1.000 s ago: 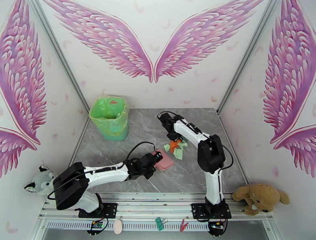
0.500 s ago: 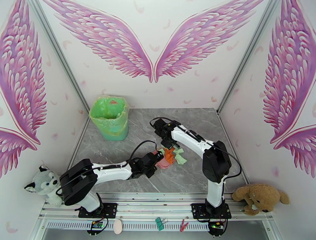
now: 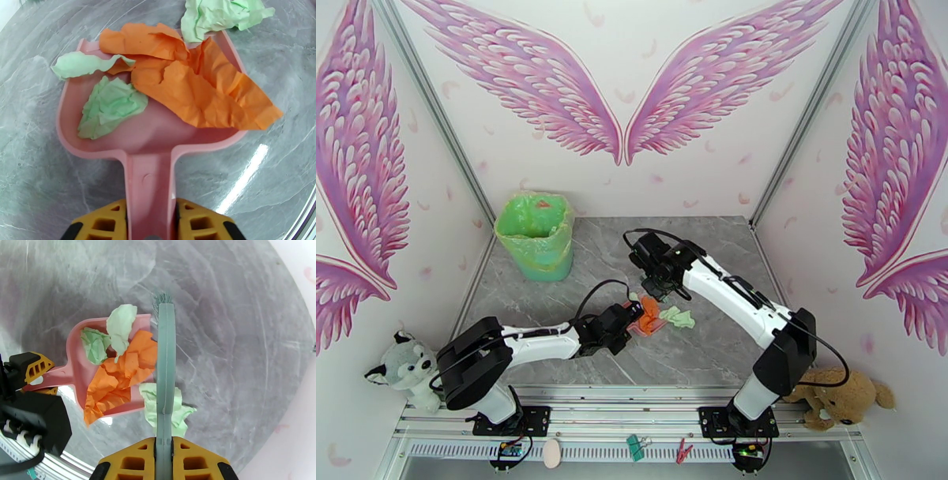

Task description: Sweep away the paper scraps from the table

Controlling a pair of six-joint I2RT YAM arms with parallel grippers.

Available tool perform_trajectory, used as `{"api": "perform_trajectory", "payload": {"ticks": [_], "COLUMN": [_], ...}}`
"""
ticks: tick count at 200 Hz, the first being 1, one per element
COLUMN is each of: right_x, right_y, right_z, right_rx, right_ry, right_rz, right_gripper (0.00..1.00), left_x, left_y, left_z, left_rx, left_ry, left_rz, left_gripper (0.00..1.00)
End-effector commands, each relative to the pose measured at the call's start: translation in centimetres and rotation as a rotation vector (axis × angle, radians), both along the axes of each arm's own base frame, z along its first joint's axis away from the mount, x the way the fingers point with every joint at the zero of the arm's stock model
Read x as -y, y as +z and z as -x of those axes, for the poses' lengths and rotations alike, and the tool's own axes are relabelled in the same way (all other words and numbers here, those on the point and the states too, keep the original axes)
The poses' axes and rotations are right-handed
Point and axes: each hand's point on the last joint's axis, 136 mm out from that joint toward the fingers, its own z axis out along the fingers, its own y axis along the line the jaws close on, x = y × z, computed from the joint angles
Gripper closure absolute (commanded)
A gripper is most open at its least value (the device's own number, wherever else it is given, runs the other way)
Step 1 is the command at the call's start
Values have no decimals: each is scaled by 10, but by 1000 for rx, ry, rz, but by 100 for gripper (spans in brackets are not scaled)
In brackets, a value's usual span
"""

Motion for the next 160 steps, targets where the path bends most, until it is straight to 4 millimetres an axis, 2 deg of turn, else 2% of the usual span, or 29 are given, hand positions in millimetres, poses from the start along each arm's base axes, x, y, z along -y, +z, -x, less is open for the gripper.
{"api": "perform_trajectory", "payload": {"ticks": [1, 25, 48, 92, 121, 160], "right_x": [28, 53, 77, 112, 121, 114], "right_y": [19, 19, 9, -6, -25, -47], "right_z": [-7, -8, -5, 11, 31, 44], "right_rx": [76, 109, 113, 89, 13, -41], "right_ry": [-120, -211, -293, -411, -446, -483], "right_rz": [48, 111, 183, 304, 337, 254], "right_gripper": [100, 100, 100, 100, 100, 100], "left_x": [-9, -14, -17, -17, -13, -3], "left_y": [-15, -18, -20, -23, -23, -24], "left_z": [15, 26, 38, 53, 57, 58], "left_rx": [-55, -61, -67, -81, -86, -84], "left_ry": [-32, -51, -72, -121, -154, -186], "left_rz": [-46, -93, -111, -120, -126, -115], "left_gripper": [100, 100, 100, 100, 100, 100]}}
